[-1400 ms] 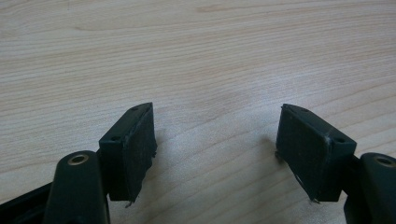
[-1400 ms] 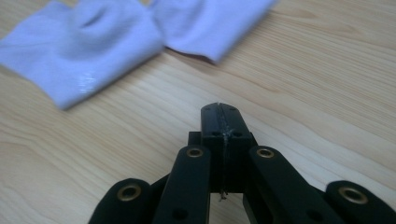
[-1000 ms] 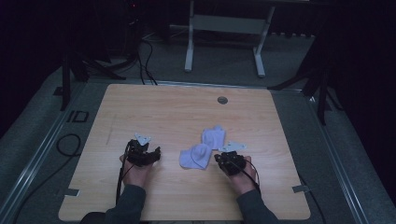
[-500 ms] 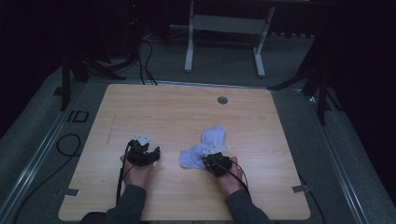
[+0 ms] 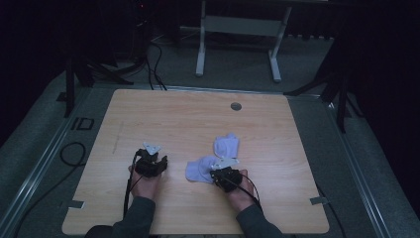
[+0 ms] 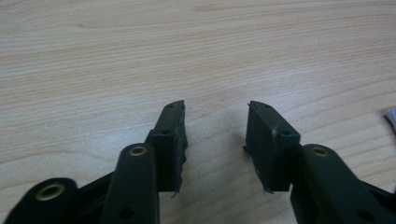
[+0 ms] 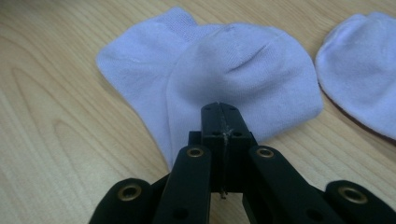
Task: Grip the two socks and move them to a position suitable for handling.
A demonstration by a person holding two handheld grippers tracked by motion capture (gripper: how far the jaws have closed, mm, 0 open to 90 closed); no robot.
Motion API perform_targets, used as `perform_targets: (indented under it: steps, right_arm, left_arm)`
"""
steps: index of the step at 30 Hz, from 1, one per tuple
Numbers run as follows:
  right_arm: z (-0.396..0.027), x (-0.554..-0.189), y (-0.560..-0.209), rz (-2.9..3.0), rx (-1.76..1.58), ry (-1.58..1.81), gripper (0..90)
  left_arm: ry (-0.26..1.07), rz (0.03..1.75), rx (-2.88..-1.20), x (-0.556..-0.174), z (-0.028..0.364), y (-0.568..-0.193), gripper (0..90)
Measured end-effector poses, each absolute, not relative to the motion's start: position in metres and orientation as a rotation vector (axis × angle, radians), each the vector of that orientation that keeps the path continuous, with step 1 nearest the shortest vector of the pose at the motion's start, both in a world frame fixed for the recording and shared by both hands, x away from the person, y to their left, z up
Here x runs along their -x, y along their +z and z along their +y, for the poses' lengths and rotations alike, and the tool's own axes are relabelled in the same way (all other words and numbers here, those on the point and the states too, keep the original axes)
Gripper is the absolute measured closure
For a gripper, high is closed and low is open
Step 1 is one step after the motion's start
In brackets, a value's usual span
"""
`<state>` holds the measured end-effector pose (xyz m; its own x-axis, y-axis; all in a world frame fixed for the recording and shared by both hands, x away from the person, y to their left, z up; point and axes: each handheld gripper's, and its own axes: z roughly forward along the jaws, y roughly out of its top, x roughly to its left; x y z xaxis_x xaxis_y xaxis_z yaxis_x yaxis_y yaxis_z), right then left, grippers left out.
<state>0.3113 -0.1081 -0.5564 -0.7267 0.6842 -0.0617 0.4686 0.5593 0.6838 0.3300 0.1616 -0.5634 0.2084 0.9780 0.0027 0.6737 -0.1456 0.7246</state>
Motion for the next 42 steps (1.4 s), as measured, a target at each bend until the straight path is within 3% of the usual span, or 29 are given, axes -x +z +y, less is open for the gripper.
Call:
perform_targets:
  steps: [15,20,23,42]
  right_arm:
    - [-0.111,-0.31,-0.557,2.503,-0.902,0.963,90.0]
    - [-0.111,-0.31,-0.556,2.509,-0.899,0.963,90.0]
    - [-0.111,-0.31,-0.556,2.516,-0.888,0.961,90.0]
    - [-0.121,-0.315,-0.553,2.557,-0.899,0.946,90.0]
  left_arm:
    - [0.62,1.238,-2.017,-0.305,0.124,-0.549,89.1]
    - [0.563,1.189,-2.036,-0.302,0.115,-0.55,89.4]
    - [0.447,1.155,-2.024,-0.301,0.107,-0.554,89.3]
    - [0.404,1.116,-2.087,-0.298,0.093,-0.563,89.6]
